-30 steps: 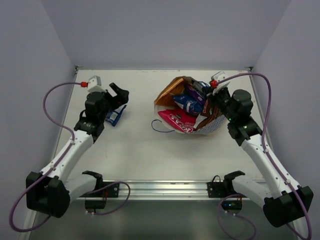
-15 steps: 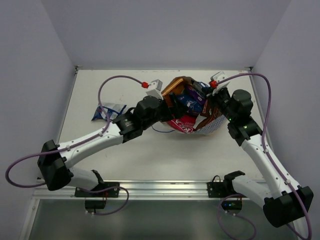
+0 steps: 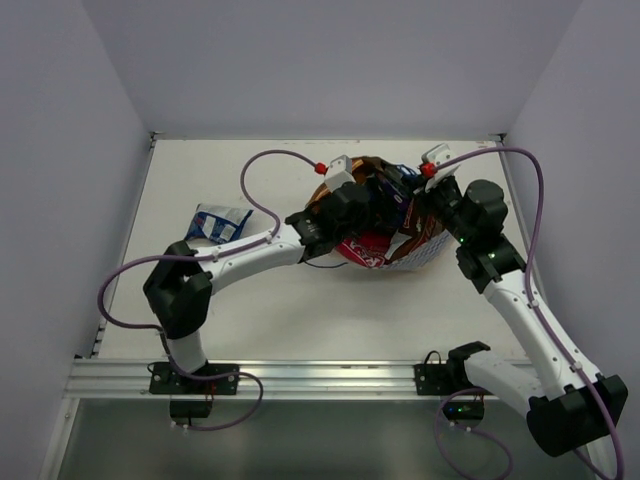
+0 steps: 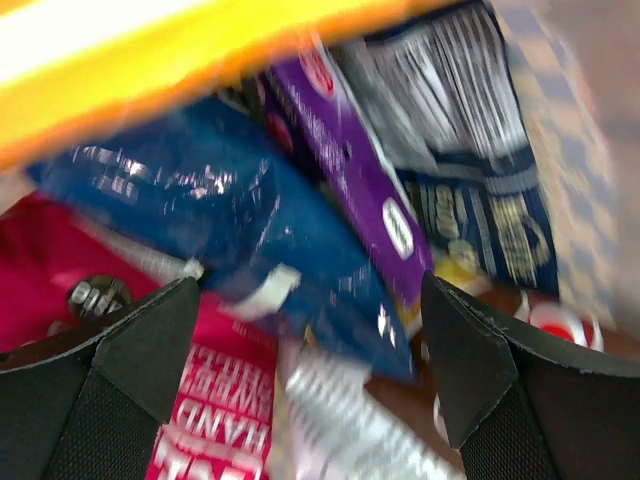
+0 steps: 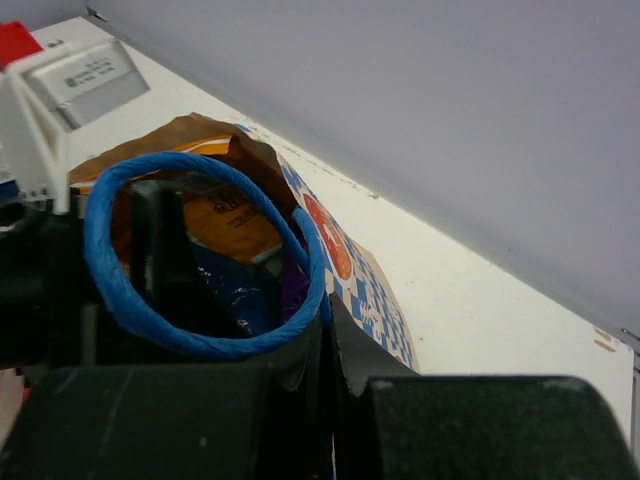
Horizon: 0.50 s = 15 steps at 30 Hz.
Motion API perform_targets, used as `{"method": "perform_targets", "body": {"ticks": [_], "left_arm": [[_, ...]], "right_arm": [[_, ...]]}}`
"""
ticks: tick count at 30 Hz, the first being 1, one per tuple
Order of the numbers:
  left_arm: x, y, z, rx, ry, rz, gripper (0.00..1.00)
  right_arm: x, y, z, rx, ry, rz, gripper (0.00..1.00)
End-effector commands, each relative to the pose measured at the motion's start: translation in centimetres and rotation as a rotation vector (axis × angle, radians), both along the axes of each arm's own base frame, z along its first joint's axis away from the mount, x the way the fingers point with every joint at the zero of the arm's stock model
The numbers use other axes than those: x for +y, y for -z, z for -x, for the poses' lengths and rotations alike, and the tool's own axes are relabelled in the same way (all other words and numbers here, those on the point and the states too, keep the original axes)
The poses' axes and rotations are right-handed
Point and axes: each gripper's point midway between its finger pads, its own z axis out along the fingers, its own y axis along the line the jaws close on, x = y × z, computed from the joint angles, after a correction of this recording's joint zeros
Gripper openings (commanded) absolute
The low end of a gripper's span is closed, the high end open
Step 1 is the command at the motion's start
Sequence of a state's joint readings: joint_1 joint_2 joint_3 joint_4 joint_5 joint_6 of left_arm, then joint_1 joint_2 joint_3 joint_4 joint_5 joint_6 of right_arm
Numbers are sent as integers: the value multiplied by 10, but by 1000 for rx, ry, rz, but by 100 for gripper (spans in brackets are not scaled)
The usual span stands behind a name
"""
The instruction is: Take the snacks out of the paper bag
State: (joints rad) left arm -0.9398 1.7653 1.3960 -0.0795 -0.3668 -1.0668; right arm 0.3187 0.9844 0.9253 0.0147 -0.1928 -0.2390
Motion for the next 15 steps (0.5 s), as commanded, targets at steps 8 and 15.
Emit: {"method": "perform_targets", "body": {"ticks": [8,15], "left_arm": [[4,35,-39,79,-167,12,87],[22,37,-25,73,-167,23,61]], "right_arm": [[3,-28,14,-85,-34,-49,0],[0,-25,13,-86,-16,-50,0]]}}
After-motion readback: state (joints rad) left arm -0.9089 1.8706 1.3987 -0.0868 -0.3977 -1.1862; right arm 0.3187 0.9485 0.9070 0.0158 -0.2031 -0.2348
